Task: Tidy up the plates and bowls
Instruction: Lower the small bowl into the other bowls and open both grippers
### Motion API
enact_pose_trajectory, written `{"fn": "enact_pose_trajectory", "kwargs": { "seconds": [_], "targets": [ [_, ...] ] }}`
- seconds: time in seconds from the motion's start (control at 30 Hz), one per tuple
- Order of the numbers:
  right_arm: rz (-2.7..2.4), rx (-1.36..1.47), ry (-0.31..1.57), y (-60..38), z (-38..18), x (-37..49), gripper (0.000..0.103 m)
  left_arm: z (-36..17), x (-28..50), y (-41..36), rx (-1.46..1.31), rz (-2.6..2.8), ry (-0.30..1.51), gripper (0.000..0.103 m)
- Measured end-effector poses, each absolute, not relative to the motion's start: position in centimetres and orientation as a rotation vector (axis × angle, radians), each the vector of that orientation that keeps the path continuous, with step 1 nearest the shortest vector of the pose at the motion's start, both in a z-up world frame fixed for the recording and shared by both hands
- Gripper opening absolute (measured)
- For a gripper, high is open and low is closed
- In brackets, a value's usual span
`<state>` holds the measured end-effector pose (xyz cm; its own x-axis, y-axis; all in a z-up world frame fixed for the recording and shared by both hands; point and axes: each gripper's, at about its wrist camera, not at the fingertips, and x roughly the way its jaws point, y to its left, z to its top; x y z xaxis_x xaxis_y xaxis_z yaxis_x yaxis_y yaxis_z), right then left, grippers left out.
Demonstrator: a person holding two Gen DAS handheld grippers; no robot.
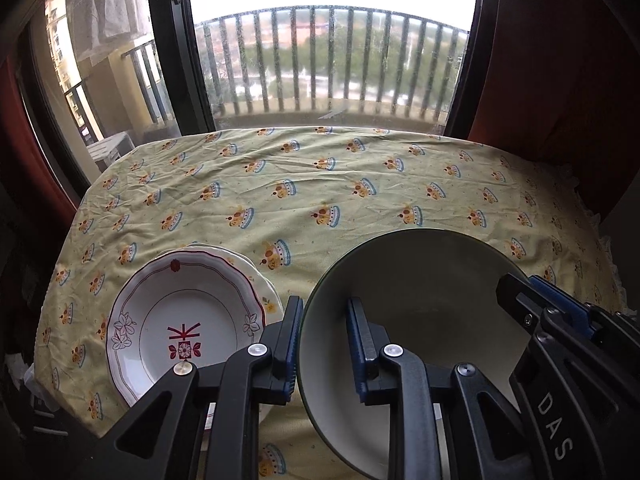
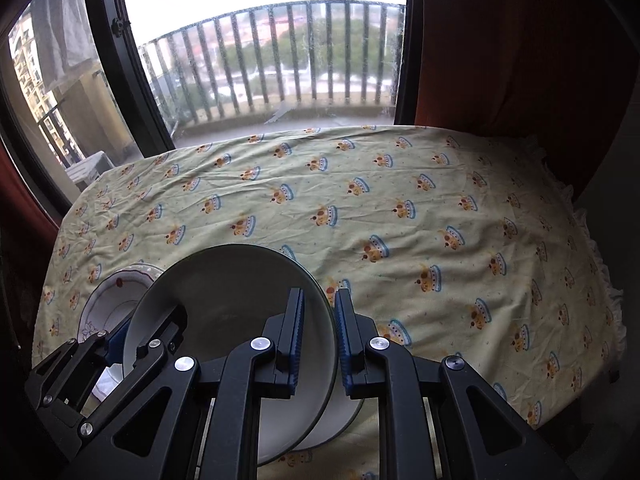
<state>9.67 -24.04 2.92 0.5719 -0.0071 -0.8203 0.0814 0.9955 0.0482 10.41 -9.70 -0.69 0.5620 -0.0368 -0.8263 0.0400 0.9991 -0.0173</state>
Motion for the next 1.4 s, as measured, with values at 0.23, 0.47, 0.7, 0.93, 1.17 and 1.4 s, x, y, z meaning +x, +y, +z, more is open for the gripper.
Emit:
{"fn": "enact_pose_trajectory", "kwargs": {
  "seconds": [0.23,0.47,0.7,0.93,1.17,1.4],
  "targets": [
    [-0.048,0.092,0.991,-25.0,1.2,8.7,0.019,-2.3,9.6,-10.5,0.026,-0.039,1.005,0.02],
    [-0.047,0.088,1.015,-25.3,0.0,8.8,0.019,-3.2,9.5,-10.9,0.021,-0.038,1.019,0.02],
    [-0.039,0.093,1.032,-25.5,-0.9,9.6,0.019,-4.0,10.3,-11.0,0.027,-0.03,1.035,0.02],
    [-0.05,0.087,1.054,-25.9,-1.9,10.3,0.019,-5.2,10.9,-11.4,0.022,-0.039,1.072,0.02],
    [-0.053,0.09,1.049,-26.1,-2.1,10.3,0.019,-5.3,10.8,-11.5,0.035,-0.051,1.063,0.02],
    [-0.057,0.15,1.057,-26.0,-2.1,9.8,0.043,-5.2,10.8,-11.2,0.035,-0.156,1.091,0.031]
  ]
}}
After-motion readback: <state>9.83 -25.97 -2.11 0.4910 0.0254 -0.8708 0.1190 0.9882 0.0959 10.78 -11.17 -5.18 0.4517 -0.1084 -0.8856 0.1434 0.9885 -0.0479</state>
